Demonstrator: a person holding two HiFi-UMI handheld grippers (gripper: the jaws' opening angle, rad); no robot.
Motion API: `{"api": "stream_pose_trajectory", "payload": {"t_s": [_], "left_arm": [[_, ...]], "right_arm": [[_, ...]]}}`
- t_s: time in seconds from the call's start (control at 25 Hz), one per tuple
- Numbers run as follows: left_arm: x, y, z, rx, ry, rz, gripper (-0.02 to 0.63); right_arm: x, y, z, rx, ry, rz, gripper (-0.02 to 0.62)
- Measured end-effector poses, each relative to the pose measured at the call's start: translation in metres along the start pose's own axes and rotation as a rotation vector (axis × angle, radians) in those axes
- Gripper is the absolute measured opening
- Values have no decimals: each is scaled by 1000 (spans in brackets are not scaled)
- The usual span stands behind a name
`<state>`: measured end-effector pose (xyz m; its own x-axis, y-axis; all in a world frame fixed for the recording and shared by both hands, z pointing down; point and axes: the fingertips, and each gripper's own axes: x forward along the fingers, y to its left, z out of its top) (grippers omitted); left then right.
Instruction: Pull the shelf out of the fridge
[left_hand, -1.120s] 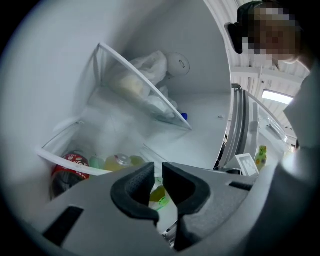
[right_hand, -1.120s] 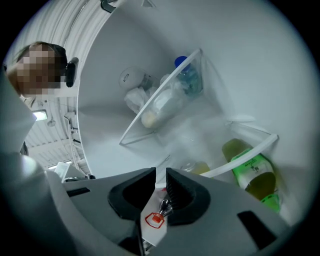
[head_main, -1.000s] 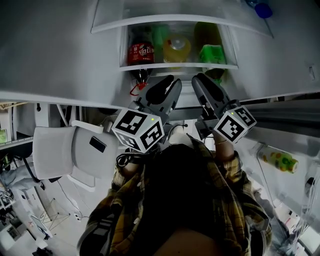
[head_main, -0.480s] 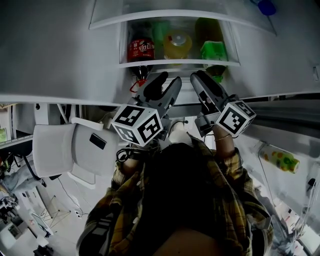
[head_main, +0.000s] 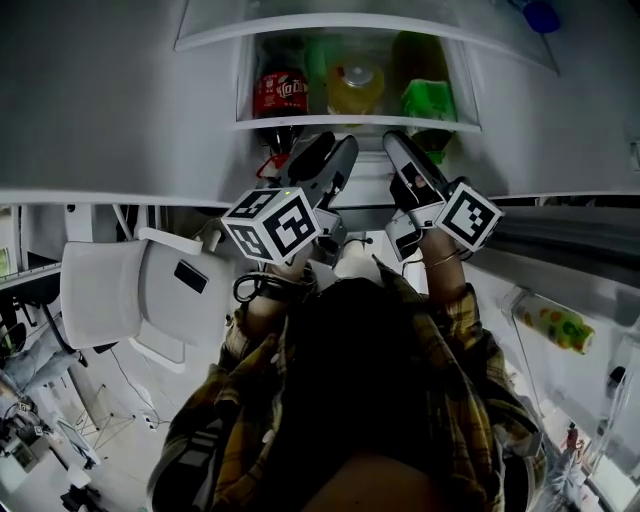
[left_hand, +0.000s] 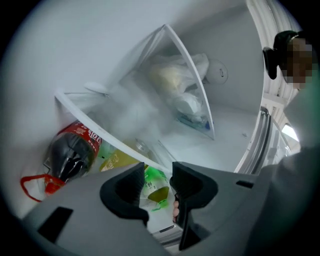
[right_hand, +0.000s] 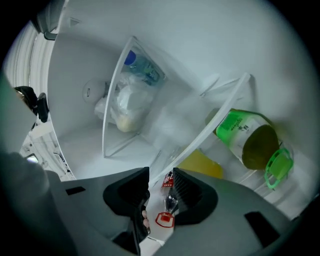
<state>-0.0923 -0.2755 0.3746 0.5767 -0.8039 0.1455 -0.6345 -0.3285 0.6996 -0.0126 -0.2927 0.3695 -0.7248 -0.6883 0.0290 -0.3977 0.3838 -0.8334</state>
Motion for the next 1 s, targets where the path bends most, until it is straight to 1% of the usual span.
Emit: {"api": "stream_pose_trajectory", "payload": {"t_s": [0.2,0.36,0.64,0.8,1.0], "left_arm": [[13,12,3,-147,-39,5,169],[20,19,8,-228,-79,4,169],[35,30,10,-282,-96,21,169],[39,35,13,-305,-109,32,169],[45,41,25,-327,-132,43,169]], "right_arm": [[9,-7,6,42,-8,15,138],[15,-15,9,78,-25,14,138],[29,-29,7,143,-38,-29,138],[40,-26,12,105,-46,-14,138],[48,-32,18,128,-71,-48,138]]}}
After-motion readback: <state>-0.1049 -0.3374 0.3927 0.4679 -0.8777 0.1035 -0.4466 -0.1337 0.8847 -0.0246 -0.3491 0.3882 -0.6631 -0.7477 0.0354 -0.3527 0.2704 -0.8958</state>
